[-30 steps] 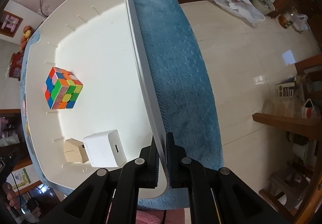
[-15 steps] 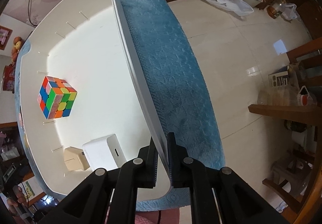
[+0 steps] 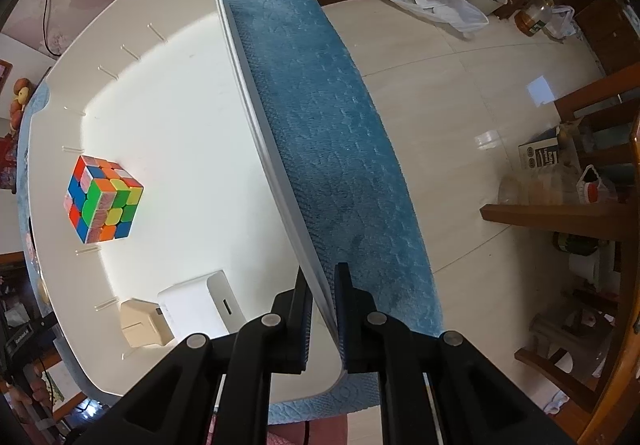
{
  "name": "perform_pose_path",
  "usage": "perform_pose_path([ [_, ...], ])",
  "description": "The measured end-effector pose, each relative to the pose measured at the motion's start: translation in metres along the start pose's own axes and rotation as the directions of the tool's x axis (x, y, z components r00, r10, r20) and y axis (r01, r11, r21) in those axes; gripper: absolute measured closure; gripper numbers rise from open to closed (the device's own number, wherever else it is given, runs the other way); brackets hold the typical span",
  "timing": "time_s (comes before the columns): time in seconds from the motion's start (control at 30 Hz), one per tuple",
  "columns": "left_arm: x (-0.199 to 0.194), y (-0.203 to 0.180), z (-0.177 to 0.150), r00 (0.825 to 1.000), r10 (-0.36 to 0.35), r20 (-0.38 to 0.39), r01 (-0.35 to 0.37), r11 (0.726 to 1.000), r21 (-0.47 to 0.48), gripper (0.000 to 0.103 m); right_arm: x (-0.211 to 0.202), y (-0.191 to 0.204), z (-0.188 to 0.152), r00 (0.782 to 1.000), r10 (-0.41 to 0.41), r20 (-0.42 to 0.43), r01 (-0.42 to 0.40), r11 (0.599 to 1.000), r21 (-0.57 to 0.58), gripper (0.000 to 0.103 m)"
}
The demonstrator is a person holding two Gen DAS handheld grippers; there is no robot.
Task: Organize rigid objects
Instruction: 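Move the left tool back to the clear plastic box, then close the left gripper on the clear plastic box, then carry the clear box over the tray and release it near the cube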
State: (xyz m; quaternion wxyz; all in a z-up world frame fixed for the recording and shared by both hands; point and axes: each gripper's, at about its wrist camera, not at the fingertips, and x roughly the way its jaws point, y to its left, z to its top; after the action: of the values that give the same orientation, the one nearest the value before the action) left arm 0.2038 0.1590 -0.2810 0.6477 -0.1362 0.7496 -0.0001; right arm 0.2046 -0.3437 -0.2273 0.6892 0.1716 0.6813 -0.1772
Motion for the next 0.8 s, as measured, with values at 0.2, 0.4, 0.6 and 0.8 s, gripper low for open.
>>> perform_pose_path([
  [0.2,0.012,-0.010,0.016,1.000,0.006,-0.016,-0.006,1.000,-0.009,0.035,-0.001,-0.001,0.000,1.000,0.000,-0.001,0.000,1.000,0.002,0.092],
  [0.4,0.018,-0.006,0.025,0.999,-0.032,-0.038,0.030,0.998,-0.060,0.047,-0.001,-0.002,0.000,1.000,0.006,0.000,-0.006,1.000,0.002,0.092],
  [0.6,0.015,-0.014,0.018,0.999,-0.007,-0.050,0.003,0.997,-0.071,0.048,-0.001,-0.004,0.000,1.000,0.015,-0.007,-0.015,1.000,-0.009,0.092],
  [0.8,0.024,-0.027,-0.002,0.994,-0.006,-0.108,-0.003,0.997,-0.082,0.048,0.001,-0.008,0.004,0.999,0.040,-0.024,-0.040,0.999,-0.017,0.092],
])
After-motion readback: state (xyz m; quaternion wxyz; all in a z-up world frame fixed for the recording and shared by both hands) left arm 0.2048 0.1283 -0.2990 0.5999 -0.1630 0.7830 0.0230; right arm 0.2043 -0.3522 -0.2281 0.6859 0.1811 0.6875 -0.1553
